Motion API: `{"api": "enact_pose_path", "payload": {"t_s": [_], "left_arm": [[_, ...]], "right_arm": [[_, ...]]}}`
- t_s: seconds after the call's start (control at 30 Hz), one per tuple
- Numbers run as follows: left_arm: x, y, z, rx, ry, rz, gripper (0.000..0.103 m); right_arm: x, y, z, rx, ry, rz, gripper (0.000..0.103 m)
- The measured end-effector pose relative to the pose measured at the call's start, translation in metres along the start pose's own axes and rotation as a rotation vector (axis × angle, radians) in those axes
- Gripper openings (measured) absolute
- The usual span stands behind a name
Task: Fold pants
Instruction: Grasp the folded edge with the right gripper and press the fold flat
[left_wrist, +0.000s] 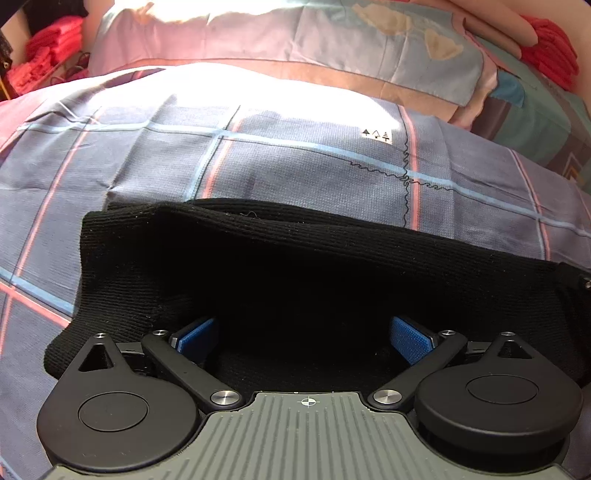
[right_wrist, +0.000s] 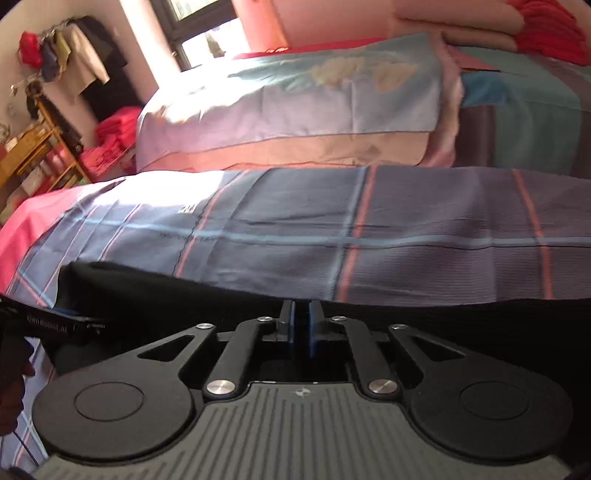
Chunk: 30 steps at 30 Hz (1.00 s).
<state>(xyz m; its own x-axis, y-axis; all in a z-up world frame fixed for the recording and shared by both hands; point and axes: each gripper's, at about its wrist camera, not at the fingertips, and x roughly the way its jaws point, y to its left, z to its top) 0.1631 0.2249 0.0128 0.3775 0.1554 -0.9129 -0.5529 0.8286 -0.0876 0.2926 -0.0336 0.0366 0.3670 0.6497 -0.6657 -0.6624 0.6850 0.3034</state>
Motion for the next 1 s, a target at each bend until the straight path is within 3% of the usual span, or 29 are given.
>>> {"api": "enact_pose_path", "payload": {"t_s": [0.03, 0.07, 0.13, 0.23, 0.33, 0.5, 0.53, 0.57, 0.63, 0.67, 0.73, 0.87, 0.93, 0.97, 1.0], "left_arm": [[-0.004, 0.000, 0.000, -0.001, -0.003, -0.003, 0.103], [-0.007, 0.000, 0.001, -0.003, -0.011, -0.014, 0.103], [-0.013, -0.001, 0.001, -0.015, -0.027, -0.054, 0.103], [-0.004, -0.008, 0.004, -0.008, -0.008, -0.061, 0.103], [0.008, -0.011, 0.004, 0.015, 0.006, -0.050, 0.103], [0.008, -0.012, 0.005, 0.015, 0.019, -0.047, 0.103], [0.008, -0.011, 0.005, 0.010, 0.020, -0.049, 0.103], [0.008, -0.010, 0.006, 0.004, 0.022, -0.050, 0.103], [0.009, -0.010, 0.007, -0.001, 0.026, -0.049, 0.103], [0.009, -0.011, 0.007, -0.001, 0.027, -0.048, 0.103], [0.009, -0.011, 0.007, 0.002, 0.026, -0.047, 0.103], [0.009, -0.012, 0.005, 0.008, 0.018, -0.041, 0.103], [0.010, -0.013, 0.005, 0.011, 0.018, -0.033, 0.103], [0.010, -0.014, 0.005, 0.011, 0.018, -0.031, 0.103], [0.010, -0.014, 0.005, 0.011, 0.018, -0.032, 0.103]], "right_arm": [[-0.014, 0.000, -0.004, -0.005, -0.015, 0.069, 0.067], [-0.027, 0.002, -0.010, -0.011, -0.001, 0.153, 0.073], [-0.039, 0.013, -0.032, -0.059, 0.104, 0.292, 0.073], [-0.041, 0.032, -0.069, -0.117, 0.229, 0.425, 0.069], [-0.026, 0.046, -0.084, -0.122, 0.234, 0.433, 0.064], [0.005, 0.033, -0.067, 0.062, 0.083, 0.493, 0.062], [0.012, 0.031, -0.066, 0.097, 0.094, 0.509, 0.063], [0.020, 0.030, -0.067, 0.131, 0.143, 0.566, 0.063], [0.037, 0.032, -0.077, 0.194, 0.324, 0.771, 0.064], [0.041, 0.030, -0.081, 0.201, 0.382, 0.828, 0.071], [0.039, 0.025, -0.077, 0.167, 0.337, 0.784, 0.068], [0.051, 0.010, -0.067, 0.316, 0.206, 0.713, 0.064], [0.054, 0.027, -0.073, 0.257, 0.268, 0.752, 0.064], [0.054, 0.037, -0.077, 0.181, 0.344, 0.789, 0.064], [0.044, 0.047, -0.080, 0.078, 0.358, 0.766, 0.062]]}}
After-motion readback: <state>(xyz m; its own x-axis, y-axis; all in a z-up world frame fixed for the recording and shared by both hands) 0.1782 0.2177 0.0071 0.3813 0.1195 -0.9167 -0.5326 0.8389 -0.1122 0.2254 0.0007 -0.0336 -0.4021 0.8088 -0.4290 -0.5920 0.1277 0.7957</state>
